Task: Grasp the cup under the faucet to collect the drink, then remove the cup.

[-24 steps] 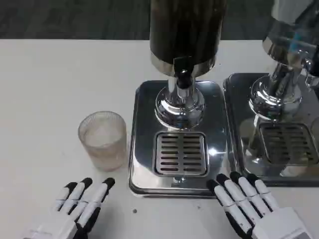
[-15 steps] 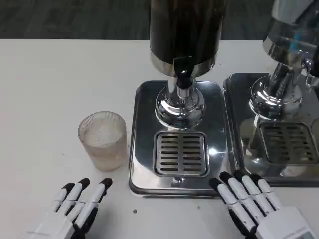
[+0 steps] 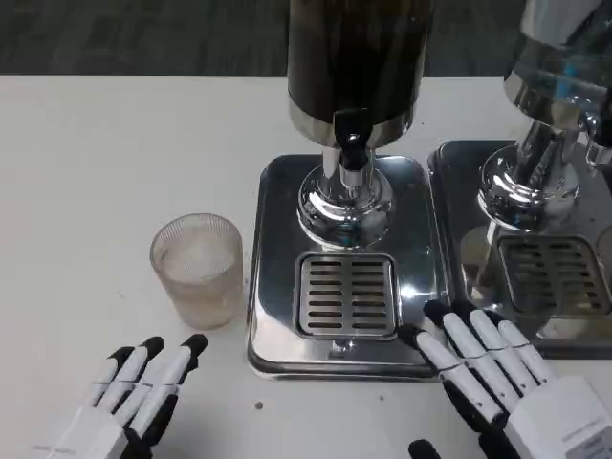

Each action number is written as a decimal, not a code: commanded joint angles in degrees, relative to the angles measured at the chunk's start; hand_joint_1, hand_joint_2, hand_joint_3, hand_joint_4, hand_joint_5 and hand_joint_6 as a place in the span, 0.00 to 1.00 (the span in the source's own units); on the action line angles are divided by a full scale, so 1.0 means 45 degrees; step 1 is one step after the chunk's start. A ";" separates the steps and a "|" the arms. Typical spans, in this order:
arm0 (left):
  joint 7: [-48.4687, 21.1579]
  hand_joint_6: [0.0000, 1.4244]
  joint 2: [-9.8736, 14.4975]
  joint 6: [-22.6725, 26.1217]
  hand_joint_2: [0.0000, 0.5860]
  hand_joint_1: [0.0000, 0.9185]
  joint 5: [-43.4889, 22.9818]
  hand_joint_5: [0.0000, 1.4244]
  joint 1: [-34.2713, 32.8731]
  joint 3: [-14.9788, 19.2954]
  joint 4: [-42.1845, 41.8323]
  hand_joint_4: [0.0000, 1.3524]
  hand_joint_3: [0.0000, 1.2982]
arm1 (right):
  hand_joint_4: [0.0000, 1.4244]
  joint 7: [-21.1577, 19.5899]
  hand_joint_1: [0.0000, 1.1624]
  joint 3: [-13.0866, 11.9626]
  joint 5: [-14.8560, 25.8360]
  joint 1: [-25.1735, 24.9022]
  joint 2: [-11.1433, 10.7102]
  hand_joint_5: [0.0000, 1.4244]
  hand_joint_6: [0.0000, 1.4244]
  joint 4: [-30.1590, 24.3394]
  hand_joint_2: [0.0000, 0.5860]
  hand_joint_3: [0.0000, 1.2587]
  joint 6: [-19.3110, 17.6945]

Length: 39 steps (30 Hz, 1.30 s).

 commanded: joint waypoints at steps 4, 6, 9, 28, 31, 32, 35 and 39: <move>0.0102 0.00 -0.0196 -0.0533 0.15 0.00 -0.1102 0.00 -0.0271 0.0416 0.0435 0.00 0.00 | 0.01 0.0210 0.37 -0.0104 0.0673 -0.0243 0.0385 0.02 0.06 0.0301 0.75 0.11 -0.0382; 0.0094 0.00 -0.0314 -0.0559 0.14 0.00 -0.1357 0.00 -0.0448 0.0550 0.0542 0.00 0.00 | 0.01 0.0210 0.37 -0.0117 0.0681 -0.0280 0.0477 0.02 0.07 0.0248 0.75 0.11 -0.0408; -0.0080 0.00 -0.0465 -0.0537 0.12 0.00 -0.1724 0.00 -0.0699 0.0680 0.0680 0.00 0.00 | 0.02 0.0255 0.37 -0.0126 0.0723 -0.0288 0.0522 0.03 0.07 0.0169 0.75 0.11 -0.0438; -0.2239 0.03 -0.1257 0.0264 0.07 0.00 -0.4394 0.03 -0.4158 0.0840 0.2798 0.00 0.00 | 0.08 0.0956 0.38 -0.0148 0.1014 -0.0778 0.1319 0.08 0.11 0.0119 0.76 0.19 -0.0400; -0.2290 0.04 -0.1307 0.0334 0.06 0.00 -0.4469 0.04 -0.4575 0.0852 0.3166 0.00 0.00 | 0.08 0.1010 0.38 -0.0168 0.1053 -0.0806 0.1457 0.09 0.11 0.0113 0.76 0.19 -0.0375; -0.2291 0.04 -0.1328 0.0364 0.06 0.00 -0.4479 0.05 -0.4709 0.0863 0.3279 0.00 0.00 | 0.09 0.1027 0.38 -0.0167 0.1069 -0.0810 0.1490 0.09 0.12 0.0108 0.76 0.19 -0.0364; -0.2375 0.04 -0.1364 0.0450 0.06 0.00 -0.4546 0.05 -0.5097 0.0867 0.3596 0.00 0.00 | 0.09 0.1082 0.38 -0.0150 0.1100 -0.0820 0.1568 0.10 0.12 0.0112 0.76 0.20 -0.0352; -0.2606 0.07 -0.1351 0.0617 0.05 0.04 -0.4610 0.06 -0.5631 0.0797 0.3997 0.00 0.00 | 0.10 0.1183 0.38 -0.0156 0.1187 -0.0851 0.1644 0.11 0.13 0.0139 0.76 0.20 -0.0382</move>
